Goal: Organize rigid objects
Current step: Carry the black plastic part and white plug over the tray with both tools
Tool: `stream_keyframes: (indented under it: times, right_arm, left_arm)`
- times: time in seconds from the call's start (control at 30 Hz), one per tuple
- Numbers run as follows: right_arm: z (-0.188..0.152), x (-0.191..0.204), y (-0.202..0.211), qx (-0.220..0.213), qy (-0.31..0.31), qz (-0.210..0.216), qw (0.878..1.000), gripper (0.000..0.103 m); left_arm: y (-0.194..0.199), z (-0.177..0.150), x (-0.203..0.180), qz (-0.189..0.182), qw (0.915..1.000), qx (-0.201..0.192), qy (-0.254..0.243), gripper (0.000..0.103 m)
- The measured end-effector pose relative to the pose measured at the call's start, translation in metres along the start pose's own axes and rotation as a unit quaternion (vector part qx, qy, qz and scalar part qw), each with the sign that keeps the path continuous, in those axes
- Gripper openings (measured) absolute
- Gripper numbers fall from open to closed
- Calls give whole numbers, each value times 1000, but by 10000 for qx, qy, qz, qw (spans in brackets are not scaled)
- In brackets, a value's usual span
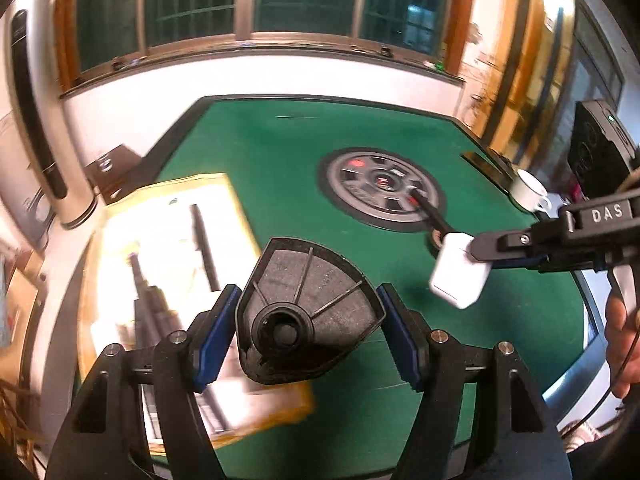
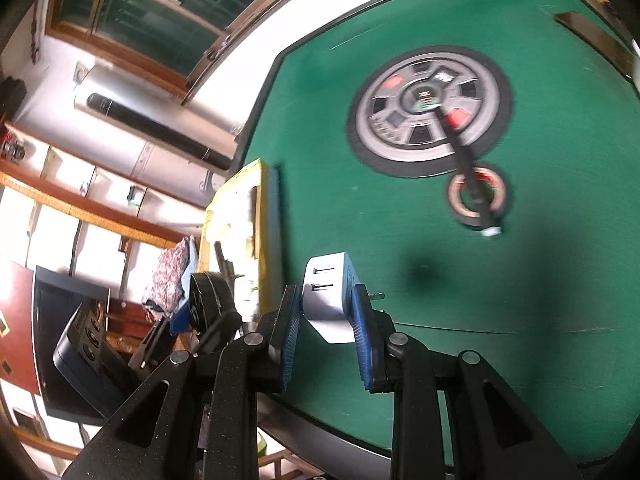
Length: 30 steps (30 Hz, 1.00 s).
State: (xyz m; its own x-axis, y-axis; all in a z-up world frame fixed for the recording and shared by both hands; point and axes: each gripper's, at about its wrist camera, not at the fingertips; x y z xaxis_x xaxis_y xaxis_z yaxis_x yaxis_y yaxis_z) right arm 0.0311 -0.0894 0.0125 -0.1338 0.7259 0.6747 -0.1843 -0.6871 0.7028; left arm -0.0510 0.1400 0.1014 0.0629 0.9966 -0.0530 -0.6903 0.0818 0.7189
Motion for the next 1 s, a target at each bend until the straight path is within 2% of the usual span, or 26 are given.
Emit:
stream_keyframes:
  times: [0.27,0.53,0.73,1.0]
  right_arm:
    - [4,57,-39,196,416,194,9988,23]
    - [16,102,-86,298,623,197,9974,23]
    - [37,118,-118,237,717,-50,9971,23]
    - [59,130,-156,181,720,-416,9964,23]
  left_arm:
    - [-1,-1,57,324,9990,24,303,68]
    - [-29,11,102,372,9981,184,451,68]
    - [-64,19,133,355,9967,357,630,68]
    - [-96,24,148,392,9957,566,616,68]
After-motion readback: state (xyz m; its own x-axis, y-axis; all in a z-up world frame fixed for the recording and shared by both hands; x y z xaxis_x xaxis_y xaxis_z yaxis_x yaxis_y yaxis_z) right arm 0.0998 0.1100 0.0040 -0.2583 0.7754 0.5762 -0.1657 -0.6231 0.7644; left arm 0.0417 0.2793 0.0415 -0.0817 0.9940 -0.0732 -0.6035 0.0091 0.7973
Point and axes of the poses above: each gripper's, at about its wrist camera, not at the fingertips, and y roughly against the way its jaws point, x to its left, z to its top, and after that the axes turned 4 degrees about -y, right-handed
